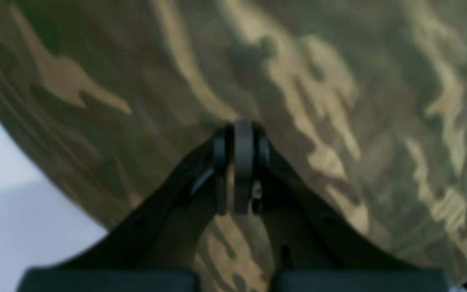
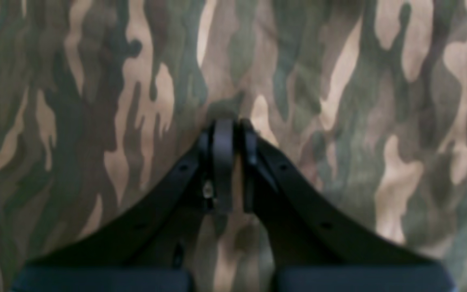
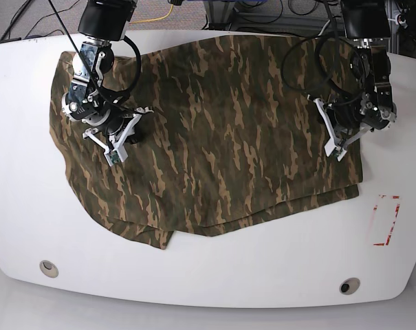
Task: Layout the t-shirt on the table in an organized manner, then fold the t-shirt properly
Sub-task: 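Move both grippers inward over the spread shirt, then lower both grippers onto the shirt body and press it flat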
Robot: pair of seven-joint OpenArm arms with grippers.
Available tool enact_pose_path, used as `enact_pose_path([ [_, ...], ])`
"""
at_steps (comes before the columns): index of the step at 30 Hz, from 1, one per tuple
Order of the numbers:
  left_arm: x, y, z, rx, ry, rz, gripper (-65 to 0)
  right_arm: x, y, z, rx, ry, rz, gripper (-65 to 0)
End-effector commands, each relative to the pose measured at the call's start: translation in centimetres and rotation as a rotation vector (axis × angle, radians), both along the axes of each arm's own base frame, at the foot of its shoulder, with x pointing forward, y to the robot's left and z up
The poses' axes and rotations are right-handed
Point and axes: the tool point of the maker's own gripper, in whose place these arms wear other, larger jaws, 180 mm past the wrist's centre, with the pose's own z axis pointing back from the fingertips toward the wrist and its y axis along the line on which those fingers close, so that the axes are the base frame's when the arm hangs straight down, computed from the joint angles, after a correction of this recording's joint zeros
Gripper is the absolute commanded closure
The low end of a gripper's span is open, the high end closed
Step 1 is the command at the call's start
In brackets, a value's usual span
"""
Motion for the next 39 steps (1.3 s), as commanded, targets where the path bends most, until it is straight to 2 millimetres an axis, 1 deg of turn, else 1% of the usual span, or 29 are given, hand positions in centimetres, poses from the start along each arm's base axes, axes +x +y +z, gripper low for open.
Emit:
enact_pose_path([
  [1,1.0,0.6,-0.1,0.003,0.002,0.017,-0.3,0.6,-0.3,0.6,-0.009,-0.024,0.0,-3.5],
  [4,1.6,0.8,-0.7,-0.015,0.011,0.034,-0.4,0.5,-0.2,0.5,-0.005,-0.028,-0.001,-3.5],
  [6,2.2,0.8,-1.0,-0.029,0.005,0.045,-0.4,0.7,-0.2,0.8,0.0,-0.042,-0.002,-3.5],
  [10,3.3,-0.1,-1.9,-0.044,0.016,0.016,-0.4,0.8,0.0,0.0,0.018,-0.03,-0.006,-3.5],
  [11,3.8,-0.1,-2.2,-0.036,0.023,-0.003,-0.4,1.4,0.0,0.0,0.028,-0.036,-0.009,-3.5],
  [14,4.5,-1.0,-3.1,-0.042,0.041,-0.032,-0.4,2.3,0.0,-0.4,0.057,-0.042,-0.022,-3.5],
  [19,6.4,-2.1,-3.6,-0.061,0.028,-0.055,-0.4,3.8,-0.5,-0.4,0.089,-0.086,-0.038,-3.5],
  [21,7.2,-2.2,-3.6,-0.065,0.017,-0.059,-0.4,4.4,-0.6,-0.5,0.105,-0.09,-0.045,-3.5],
  [24,8.2,-2.3,-3.7,-0.068,0.016,-0.06,-0.4,5.9,-1.3,-0.2,0.116,-0.106,-0.059,-3.5],
  [27,9.3,-2.2,-3.1,-0.063,0.01,-0.058,-0.4,6.9,-1.4,-0.1,0.135,-0.124,-0.069,-3.5],
  [31,10.4,-1.6,-2.2,-0.054,-0.01,-0.053,-0.4,7.9,-2.3,0.5,0.144,-0.165,-0.085,-3.5],
  [34,10.3,0.4,-1.9,-0.021,-0.01,-0.037,-0.4,8.2,-3.1,1.0,0.136,-0.189,-0.093,-3.5],
  [39,10.0,2.7,-1.7,0.015,-0.006,-0.02,-0.4,8.2,-4.9,1.0,0.115,-0.199,-0.135,-3.5],
])
